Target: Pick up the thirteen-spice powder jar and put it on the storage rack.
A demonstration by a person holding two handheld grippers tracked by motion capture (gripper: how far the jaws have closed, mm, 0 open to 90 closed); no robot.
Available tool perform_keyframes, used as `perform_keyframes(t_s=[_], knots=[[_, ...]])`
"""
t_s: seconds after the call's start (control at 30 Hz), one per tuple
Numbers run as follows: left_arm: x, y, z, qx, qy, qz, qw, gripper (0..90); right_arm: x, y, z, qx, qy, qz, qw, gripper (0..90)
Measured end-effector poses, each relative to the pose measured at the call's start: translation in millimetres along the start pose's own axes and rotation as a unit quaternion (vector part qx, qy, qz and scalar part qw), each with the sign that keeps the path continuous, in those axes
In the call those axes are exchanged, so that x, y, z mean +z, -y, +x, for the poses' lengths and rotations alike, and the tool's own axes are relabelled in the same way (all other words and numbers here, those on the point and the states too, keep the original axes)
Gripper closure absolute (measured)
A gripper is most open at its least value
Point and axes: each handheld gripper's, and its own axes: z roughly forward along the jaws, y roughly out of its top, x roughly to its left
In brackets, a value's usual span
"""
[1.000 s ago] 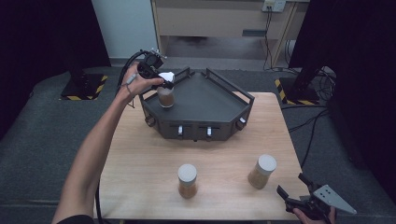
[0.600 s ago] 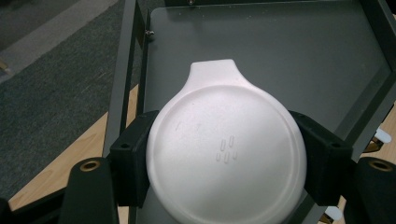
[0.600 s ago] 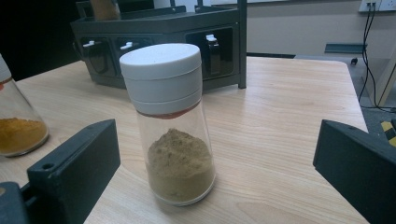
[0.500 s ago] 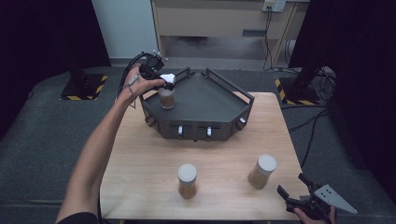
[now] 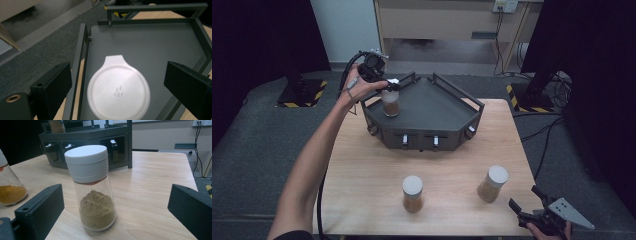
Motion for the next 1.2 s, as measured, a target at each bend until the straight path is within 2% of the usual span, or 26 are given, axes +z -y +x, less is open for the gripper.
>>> perform_keyframes(t_s=[0.07, 0.13, 0.2, 0.4, 0.53, 0.63, 0.83, 0.93, 1.0, 1.2], knots=[[-7.6, 2.6, -1.5, -0.008, 0.005, -0.020, 0.9998, 6.5, -0.1, -0.1, 0.3, 0.000, 0.000, -0.001, 1.0000, 1.1], [-15.2, 3.8, -7.1, -0.005, -0.001, -0.034, 0.9994, 5.8, 0.0, 0.0, 0.1, 0.000, -0.001, -0.001, 1.0000, 1.1], [-23.1, 5.2, -10.4, -0.005, 0.002, -0.047, 0.9989, 4.9, 0.2, 0.2, -0.2, -0.001, -0.002, -0.001, 1.0000, 1.1], [-43.9, 8.2, -19.4, 0.004, 0.011, -0.070, 0.9975, 4.7, 0.0, -0.2, -0.1, -0.001, -0.002, -0.001, 1.0000, 1.2], [-59.6, 14.8, -24.1, 0.007, 0.023, -0.094, 0.9952, 4.7, -0.1, -0.6, 0.4, -0.003, -0.001, -0.001, 1.0000, 1.2], [-75.4, 20.3, -33.4, 0.019, 0.023, -0.106, 0.9939, 4.7, -0.2, -0.7, 0.7, -0.003, -0.001, -0.001, 1.0000, 1.2], [-94.5, 30.3, -44.5, 0.030, 0.022, -0.120, 0.9921, 4.7, 0.2, -0.7, 0.7, -0.005, -0.002, -0.001, 1.0000, 1.2], [-104.6, 38.3, -48.7, 0.026, 0.025, -0.130, 0.9908, 4.3, 0.1, -1.1, 1.2, -0.004, -0.002, 0.000, 1.0000, 1.2], [-113.1, 45.6, -55.5, 0.033, 0.021, -0.134, 0.9902, 4.2, 0.3, -1.1, 1.2, -0.006, -0.001, 0.000, 1.0000, 1.2], [-130.1, 66.3, -66.8, 0.041, 0.028, -0.146, 0.9880, 4.3, 0.4, -1.4, 1.3, -0.006, -0.002, 0.001, 1.0000, 1.3]])
